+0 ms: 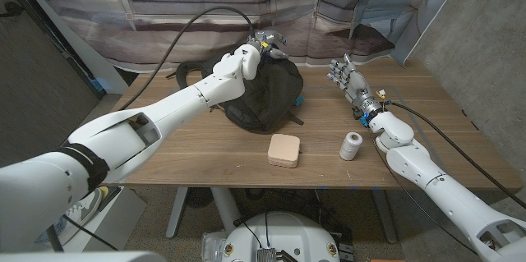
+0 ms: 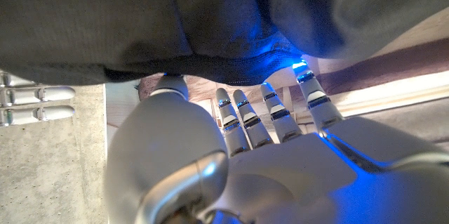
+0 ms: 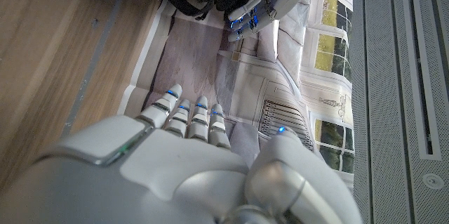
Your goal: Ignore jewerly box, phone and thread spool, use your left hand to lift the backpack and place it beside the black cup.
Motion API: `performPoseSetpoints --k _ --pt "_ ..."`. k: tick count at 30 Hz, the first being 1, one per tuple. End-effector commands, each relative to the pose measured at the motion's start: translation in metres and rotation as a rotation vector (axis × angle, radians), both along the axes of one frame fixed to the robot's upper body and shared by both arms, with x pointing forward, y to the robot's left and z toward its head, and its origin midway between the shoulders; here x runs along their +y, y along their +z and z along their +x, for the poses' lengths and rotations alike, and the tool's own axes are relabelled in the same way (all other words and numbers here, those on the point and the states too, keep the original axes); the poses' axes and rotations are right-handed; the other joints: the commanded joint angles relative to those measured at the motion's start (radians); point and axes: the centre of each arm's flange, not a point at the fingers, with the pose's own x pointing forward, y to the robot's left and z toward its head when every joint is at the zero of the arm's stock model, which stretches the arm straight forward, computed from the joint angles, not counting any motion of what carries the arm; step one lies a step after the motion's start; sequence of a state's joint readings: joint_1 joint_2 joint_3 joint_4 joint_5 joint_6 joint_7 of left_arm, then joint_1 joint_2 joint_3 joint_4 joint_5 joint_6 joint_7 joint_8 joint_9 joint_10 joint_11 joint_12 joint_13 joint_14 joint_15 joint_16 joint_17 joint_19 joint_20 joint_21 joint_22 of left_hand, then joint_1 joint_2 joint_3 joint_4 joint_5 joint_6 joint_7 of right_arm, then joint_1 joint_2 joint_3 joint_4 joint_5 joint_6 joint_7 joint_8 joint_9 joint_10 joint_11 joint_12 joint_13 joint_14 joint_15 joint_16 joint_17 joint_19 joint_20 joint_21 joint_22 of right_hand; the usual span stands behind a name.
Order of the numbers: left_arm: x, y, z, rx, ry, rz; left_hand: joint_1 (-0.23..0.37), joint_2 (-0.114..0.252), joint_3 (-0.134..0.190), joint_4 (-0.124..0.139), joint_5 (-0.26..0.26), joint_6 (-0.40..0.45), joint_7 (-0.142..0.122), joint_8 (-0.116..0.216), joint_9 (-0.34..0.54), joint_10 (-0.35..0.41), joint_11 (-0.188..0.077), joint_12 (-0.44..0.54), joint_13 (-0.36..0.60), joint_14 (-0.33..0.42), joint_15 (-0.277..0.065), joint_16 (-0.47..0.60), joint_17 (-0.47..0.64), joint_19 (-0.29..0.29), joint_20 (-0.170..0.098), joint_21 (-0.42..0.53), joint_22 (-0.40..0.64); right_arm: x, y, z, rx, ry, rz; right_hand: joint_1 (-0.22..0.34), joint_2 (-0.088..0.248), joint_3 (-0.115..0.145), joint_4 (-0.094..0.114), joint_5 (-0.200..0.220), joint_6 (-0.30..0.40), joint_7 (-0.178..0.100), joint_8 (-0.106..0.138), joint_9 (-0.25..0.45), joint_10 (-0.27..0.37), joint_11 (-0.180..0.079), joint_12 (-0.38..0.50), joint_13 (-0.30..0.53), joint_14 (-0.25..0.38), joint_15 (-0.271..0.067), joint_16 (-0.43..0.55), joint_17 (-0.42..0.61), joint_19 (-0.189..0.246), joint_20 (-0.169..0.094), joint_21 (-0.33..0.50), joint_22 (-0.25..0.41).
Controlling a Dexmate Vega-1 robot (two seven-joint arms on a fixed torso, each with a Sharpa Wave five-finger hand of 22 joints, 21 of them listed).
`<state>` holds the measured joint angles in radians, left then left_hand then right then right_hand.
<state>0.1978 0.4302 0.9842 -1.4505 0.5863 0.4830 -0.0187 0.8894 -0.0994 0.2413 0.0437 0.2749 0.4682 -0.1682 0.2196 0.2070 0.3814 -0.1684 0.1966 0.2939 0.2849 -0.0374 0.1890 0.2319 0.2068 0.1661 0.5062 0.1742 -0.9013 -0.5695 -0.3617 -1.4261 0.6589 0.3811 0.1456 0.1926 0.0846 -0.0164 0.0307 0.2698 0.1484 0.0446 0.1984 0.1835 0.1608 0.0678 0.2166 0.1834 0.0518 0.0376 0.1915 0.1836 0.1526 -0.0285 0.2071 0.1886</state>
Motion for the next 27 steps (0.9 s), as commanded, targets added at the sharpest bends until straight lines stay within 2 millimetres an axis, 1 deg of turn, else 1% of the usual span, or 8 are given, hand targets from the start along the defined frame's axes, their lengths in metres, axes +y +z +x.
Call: performPoseSetpoints --k 1,6,8,11,27 --pt "0.002 0.005 -0.007 -0.017 0.002 -0.005 -0.003 0.003 -0.003 0.005 0.009 0.003 0.002 0.003 0.003 0.0 -0.003 0.004 0.001 0.007 -0.046 0.01 -0.001 0.011 0.001 -0.001 0.003 0.002 0.006 -0.002 -0.011 -0.003 -0.008 0.008 0.004 -0.003 0.002 -0.003 0.006 -0.004 -0.001 0.004 0.006 0.003 -0.001 0.004 0.01 0.002 -0.004 0.002 0.006 0.001 0.001 0.001" --pt "0.003 0.008 -0.009 -0.006 0.006 -0.006 -0.003 0.004 -0.003 0.005 0.012 0.0 0.001 0.002 0.003 -0.002 -0.001 0.004 0.0 0.006 -0.046 0.01 -0.002 0.01 0.003 -0.004 0.003 0.002 0.007 -0.002 -0.016 -0.005 -0.007 0.008 0.004 -0.003 0.002 -0.003 0.006 -0.004 -0.002 0.004 0.005 0.001 -0.001 0.004 0.011 0.001 -0.003 0.002 0.006 -0.001 0.001 0.001" --pt "0.003 0.008 -0.01 -0.025 0.003 -0.008 -0.003 0.004 -0.004 0.005 0.013 -0.001 0.002 0.002 0.003 -0.005 -0.001 0.003 -0.001 0.003 -0.045 0.009 -0.003 0.01 0.004 -0.005 0.003 0.002 0.008 -0.002 -0.017 -0.005 -0.005 0.009 0.004 -0.003 0.002 -0.003 0.006 -0.003 -0.001 0.004 0.007 0.003 0.0 0.004 0.014 0.0 -0.002 0.002 0.01 -0.008 0.002 0.001" --pt "0.004 0.01 -0.013 -0.031 0.001 -0.01 -0.003 0.005 -0.004 0.005 0.014 -0.001 0.0 0.001 0.002 -0.006 -0.001 0.003 -0.002 0.001 -0.042 0.009 -0.004 0.011 0.004 -0.006 0.003 0.002 0.009 -0.002 -0.017 -0.006 -0.004 0.009 0.005 -0.003 0.002 -0.003 0.006 -0.001 -0.002 0.004 0.008 0.003 0.0 0.004 0.015 -0.003 -0.002 0.002 0.012 -0.012 0.003 0.001" --pt "0.004 0.021 -0.025 -0.055 0.002 -0.014 -0.006 0.006 -0.007 0.008 0.021 -0.011 0.003 -0.003 0.002 -0.012 0.003 0.003 -0.006 -0.006 -0.036 0.008 -0.009 0.008 0.008 -0.015 0.003 0.002 0.01 -0.003 -0.021 -0.004 -0.003 0.01 0.005 -0.003 0.002 -0.004 0.006 0.001 -0.002 0.004 0.009 0.002 0.0 0.004 0.016 -0.004 -0.003 0.002 0.013 -0.011 0.003 0.001"
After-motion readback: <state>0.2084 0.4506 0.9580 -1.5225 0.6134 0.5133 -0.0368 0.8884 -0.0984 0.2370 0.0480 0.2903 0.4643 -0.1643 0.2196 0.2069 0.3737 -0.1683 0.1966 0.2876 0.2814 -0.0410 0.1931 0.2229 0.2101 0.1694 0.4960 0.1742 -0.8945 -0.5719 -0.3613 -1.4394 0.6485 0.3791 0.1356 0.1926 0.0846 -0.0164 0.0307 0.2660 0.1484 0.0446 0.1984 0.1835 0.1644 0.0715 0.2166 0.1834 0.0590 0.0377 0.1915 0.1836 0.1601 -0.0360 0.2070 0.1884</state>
